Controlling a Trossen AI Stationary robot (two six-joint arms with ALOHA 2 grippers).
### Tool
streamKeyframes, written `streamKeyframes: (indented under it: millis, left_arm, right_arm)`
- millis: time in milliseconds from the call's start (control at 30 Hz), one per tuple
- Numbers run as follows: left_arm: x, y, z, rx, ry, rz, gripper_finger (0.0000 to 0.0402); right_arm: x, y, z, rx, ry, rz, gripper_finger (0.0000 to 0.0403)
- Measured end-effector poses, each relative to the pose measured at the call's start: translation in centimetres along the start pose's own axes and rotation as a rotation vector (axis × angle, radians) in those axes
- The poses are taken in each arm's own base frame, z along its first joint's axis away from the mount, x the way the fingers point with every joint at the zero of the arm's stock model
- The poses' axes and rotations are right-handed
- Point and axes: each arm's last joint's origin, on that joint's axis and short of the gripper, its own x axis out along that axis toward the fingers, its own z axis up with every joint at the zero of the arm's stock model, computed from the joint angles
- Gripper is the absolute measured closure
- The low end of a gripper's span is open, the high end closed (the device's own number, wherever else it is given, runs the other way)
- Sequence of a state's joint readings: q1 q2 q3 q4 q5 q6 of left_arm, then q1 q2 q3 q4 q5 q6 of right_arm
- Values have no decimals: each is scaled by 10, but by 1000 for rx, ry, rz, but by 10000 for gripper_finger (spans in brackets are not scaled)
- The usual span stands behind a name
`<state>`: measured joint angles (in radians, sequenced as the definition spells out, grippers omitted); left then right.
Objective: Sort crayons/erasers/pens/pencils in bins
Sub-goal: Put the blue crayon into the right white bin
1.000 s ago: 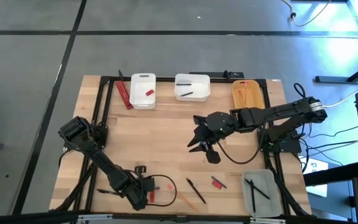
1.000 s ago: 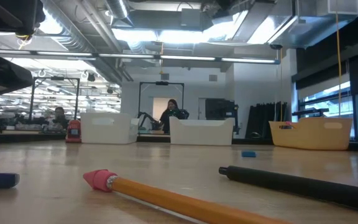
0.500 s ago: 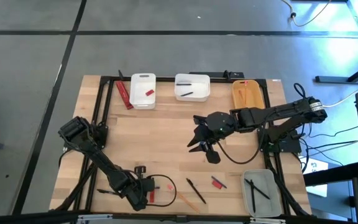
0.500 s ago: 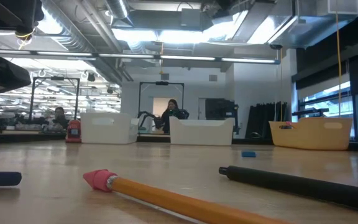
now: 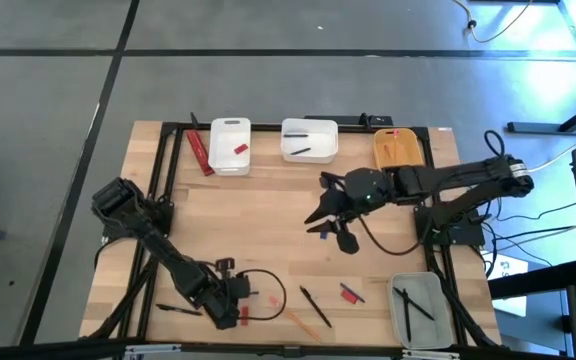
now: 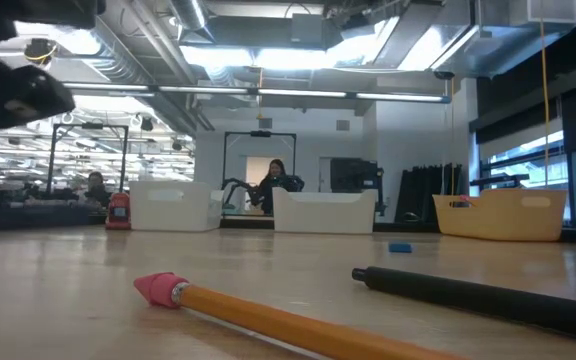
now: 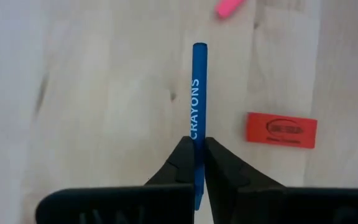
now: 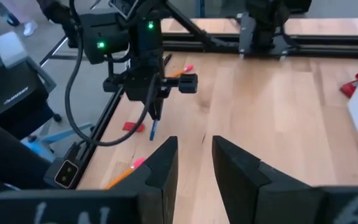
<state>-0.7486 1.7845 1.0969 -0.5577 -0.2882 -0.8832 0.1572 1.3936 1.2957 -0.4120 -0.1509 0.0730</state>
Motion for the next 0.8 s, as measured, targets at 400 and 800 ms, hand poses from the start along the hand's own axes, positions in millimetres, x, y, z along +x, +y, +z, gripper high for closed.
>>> streamKeyframes:
  millis: [400,800]
  left_arm:
    - [-37,33,20,5,-14,47,397]
    - [-73,100,71,-146,-179,98,397]
  right_arm:
    - [-18,-6,1,9,2,-28,302]
    - [-36,-9,-6,0,81,-56,302]
